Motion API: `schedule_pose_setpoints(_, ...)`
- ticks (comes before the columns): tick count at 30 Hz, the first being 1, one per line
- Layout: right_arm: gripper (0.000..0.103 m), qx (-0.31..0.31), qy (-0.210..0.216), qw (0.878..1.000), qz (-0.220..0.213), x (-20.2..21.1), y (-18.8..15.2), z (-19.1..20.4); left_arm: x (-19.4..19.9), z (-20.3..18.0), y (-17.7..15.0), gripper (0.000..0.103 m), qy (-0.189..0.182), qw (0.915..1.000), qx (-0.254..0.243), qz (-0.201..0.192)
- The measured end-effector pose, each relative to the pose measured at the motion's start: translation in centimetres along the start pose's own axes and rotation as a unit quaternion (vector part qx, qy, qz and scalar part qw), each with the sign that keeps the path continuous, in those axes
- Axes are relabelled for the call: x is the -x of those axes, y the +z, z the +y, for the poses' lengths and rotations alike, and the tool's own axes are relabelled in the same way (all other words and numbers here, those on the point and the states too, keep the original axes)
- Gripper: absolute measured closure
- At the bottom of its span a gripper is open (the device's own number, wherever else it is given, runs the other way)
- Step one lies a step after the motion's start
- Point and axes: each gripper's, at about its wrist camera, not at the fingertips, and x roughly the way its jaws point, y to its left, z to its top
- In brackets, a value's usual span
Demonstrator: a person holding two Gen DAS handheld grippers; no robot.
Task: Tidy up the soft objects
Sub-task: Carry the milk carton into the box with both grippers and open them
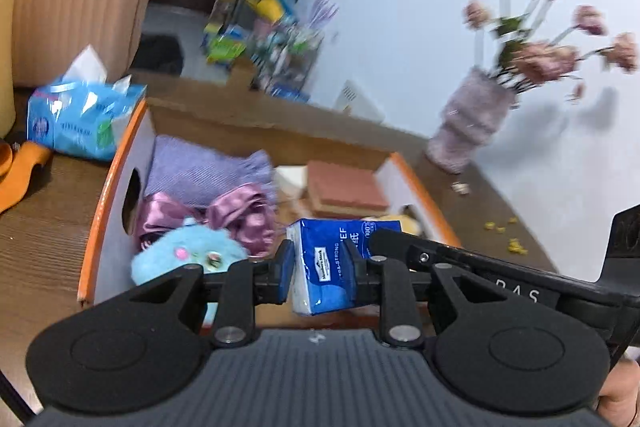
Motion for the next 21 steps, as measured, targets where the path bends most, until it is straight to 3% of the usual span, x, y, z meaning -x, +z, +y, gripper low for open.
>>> schedule_pose_setpoints(6, 0.080, 0.002, -0.029, 0.998, 0.056, -4.3, -1.4, -0.6, -3.7, 1.9, -1.0, 0.078, 0.025, 0.9981, -0.013, 0.054)
schedule_pose_setpoints(10, 0.079, 0.000, -0.038, 0.997, 0.071, -4.8, -2.2, -1.0, -4.1, 2.0, -1.7, 0.078, 0.027, 0.9977, -0.026, 0.056)
schedule_pose_setpoints(17, 0.078, 0.001, -0.042, 0.998, 0.052, -2.9, -1.8, -0.5, -3.2, 1.6, -1.7, 0.074, 0.038, 0.9970, -0.042, 0.054)
schedule_pose_setpoints(21, 0.075, 0.025, -0.051, 0.998, 0.011, 1.5, -0.4, 0.8, 1.0, 0.6, -1.0, 0.068, 0.051, 0.9969, -0.059, 0.010)
